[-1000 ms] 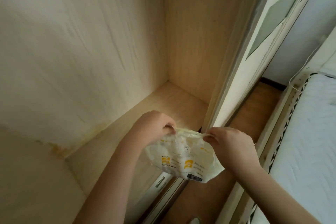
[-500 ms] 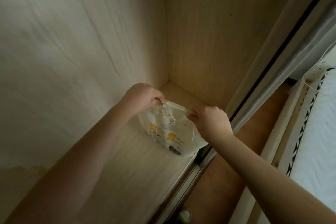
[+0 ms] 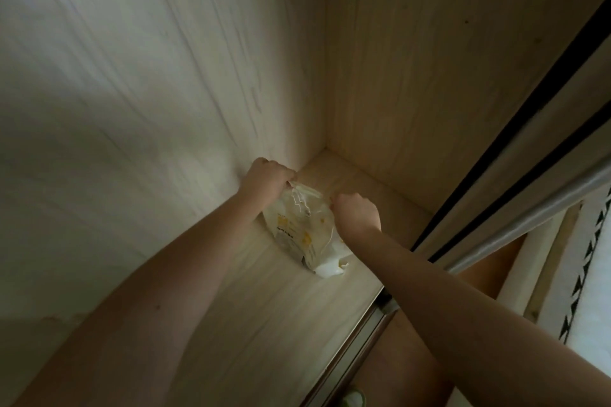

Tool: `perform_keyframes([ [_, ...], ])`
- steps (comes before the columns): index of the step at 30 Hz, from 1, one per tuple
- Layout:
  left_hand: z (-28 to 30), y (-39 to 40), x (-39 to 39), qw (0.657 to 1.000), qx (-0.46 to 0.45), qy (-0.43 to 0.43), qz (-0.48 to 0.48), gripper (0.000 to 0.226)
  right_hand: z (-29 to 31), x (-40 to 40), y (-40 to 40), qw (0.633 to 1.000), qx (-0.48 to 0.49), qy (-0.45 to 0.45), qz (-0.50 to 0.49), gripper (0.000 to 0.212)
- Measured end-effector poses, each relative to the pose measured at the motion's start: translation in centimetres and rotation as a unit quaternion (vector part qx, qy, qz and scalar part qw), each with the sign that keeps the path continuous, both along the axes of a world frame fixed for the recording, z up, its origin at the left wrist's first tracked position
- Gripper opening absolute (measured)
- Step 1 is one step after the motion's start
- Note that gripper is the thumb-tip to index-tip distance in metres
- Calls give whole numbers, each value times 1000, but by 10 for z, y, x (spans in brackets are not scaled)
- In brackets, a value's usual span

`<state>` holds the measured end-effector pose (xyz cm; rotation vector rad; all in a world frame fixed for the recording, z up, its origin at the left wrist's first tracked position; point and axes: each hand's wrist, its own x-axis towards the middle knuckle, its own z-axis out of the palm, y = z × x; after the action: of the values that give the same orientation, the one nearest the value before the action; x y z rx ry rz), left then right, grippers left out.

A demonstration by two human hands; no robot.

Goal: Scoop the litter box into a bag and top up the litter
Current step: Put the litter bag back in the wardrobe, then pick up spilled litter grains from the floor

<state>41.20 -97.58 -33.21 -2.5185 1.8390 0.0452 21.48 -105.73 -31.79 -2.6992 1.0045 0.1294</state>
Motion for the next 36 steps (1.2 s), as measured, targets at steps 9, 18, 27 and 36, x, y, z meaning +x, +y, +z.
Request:
perform_keyframes([
  [9,7,25,-25,1000,28,-14,-3,64,2,-23,5,1000,-2,-6,19,35],
  [18,34,42,-138,1000,-14,25,-11,56,14,-100,42,1000,14,23,-15,57],
  [27,50,32,-251,989,14,43,-144,65,30,-222,65,990,-6,33,-140,54],
  [36,51,20,-379,959,83,51,-268,72,20,-355,111,945,10,43,-323,63],
])
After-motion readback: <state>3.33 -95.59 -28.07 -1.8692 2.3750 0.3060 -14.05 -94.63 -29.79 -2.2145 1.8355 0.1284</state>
